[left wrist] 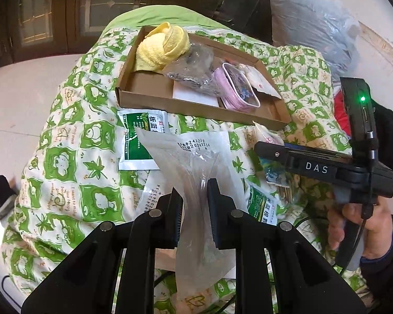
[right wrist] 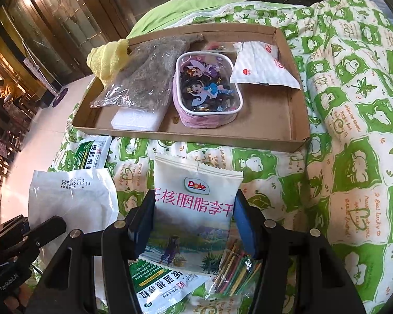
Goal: Organize soft objects
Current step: 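Carry the white bag into the tray with the left tool while the right tool drops the Dole packet there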
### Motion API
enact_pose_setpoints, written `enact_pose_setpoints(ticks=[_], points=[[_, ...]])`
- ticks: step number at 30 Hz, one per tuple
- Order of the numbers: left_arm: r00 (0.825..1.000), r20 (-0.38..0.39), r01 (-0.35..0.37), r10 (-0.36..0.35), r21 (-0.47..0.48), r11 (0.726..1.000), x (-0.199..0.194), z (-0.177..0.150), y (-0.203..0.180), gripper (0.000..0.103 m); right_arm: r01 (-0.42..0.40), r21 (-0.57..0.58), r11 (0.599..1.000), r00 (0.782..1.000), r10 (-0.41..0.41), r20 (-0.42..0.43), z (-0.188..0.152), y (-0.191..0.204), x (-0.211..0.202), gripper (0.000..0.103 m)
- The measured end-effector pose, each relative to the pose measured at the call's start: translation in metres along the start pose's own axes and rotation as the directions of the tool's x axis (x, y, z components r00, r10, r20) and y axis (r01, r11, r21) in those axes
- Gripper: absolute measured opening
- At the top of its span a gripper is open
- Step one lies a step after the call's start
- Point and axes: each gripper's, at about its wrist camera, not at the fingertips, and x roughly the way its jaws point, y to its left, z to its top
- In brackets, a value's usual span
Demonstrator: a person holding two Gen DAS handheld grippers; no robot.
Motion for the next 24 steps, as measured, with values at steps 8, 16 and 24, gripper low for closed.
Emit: enact_pose_setpoints(ticks=[8, 16, 24], points=[[0.999, 0.013, -0.040, 0.040, 0.023, 0.999, -0.0009, 0.0006, -0.0038, 0.017, 0.011, -0.003, 1.000, 1.000, -0.011, -0.009, -0.0016, 0.0023, 0.0058, 0.057], [0.999, 0.014, -0.047, 0.046, 0.030, 0.998, -0.0005, 0.0009, -0.0049, 0.017, 0.010, -0.001, 1.000, 1.000, -0.010, -0.009, -0.0015, 0.0029, 0.0055, 0.057], [0.999, 0.025, -0.042, 0.042, 0.032, 0.999, -0.0040, 0.0053, -0.0053, 0.017, 0.015, -0.004, 1.000, 1.000, -0.015, 0.003, -0.0013, 0.0030, 0.0003, 0.057]])
